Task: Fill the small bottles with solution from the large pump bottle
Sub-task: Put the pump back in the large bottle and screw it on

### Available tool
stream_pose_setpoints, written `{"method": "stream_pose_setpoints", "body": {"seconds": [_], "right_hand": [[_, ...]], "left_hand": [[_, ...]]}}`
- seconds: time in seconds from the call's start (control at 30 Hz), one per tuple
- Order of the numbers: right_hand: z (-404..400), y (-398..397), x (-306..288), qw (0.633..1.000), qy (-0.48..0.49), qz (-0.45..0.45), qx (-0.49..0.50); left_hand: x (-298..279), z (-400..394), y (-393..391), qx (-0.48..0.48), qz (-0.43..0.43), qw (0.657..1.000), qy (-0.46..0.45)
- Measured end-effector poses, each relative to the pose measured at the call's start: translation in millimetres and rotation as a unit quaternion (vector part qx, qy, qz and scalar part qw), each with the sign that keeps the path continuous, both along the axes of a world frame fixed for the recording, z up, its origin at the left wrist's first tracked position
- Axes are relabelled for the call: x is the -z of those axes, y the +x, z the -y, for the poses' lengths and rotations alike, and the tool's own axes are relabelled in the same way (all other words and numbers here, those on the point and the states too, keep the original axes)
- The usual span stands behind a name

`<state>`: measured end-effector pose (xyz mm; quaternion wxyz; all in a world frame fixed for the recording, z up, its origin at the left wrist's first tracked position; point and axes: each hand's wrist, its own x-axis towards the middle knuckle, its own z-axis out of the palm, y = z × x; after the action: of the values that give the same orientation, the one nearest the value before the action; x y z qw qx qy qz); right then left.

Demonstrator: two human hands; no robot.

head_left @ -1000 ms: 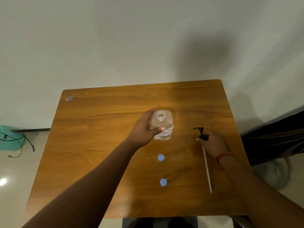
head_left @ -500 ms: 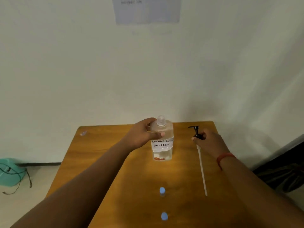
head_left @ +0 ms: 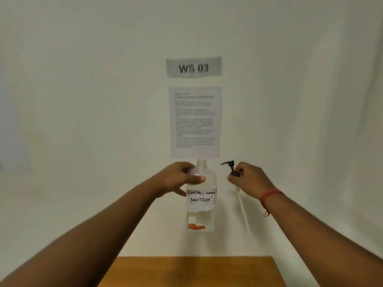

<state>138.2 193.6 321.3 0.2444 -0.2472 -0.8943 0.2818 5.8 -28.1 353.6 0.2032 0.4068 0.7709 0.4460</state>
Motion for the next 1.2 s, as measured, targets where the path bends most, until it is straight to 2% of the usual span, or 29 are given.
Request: {"method": "stream_pose_setpoints", "body": {"seconds": [0.2, 0.5, 0.97, 1.2], "right_hand": [[7, 1, -111, 0.995, 0.039, -0.09, 0.008], [21, 17, -202, 0.986, 0.079, -0.147, 0.027], [31, 25, -222, 0.984, 0.093, -0.153, 0.011], [37, 21, -248, 0.958, -0.033, -0.286, -0.013]], "left_hand": [[-88, 12, 6, 0.009, -0.058, 0.998, 0.033], [-164, 30, 17, -0.007, -0.1, 0.993, 0.055], [-177, 32, 20, -0.001, -0.116, 0.991, 0.065], [-156, 27, 19, 0.004, -0.118, 0.991, 0.056]]}}
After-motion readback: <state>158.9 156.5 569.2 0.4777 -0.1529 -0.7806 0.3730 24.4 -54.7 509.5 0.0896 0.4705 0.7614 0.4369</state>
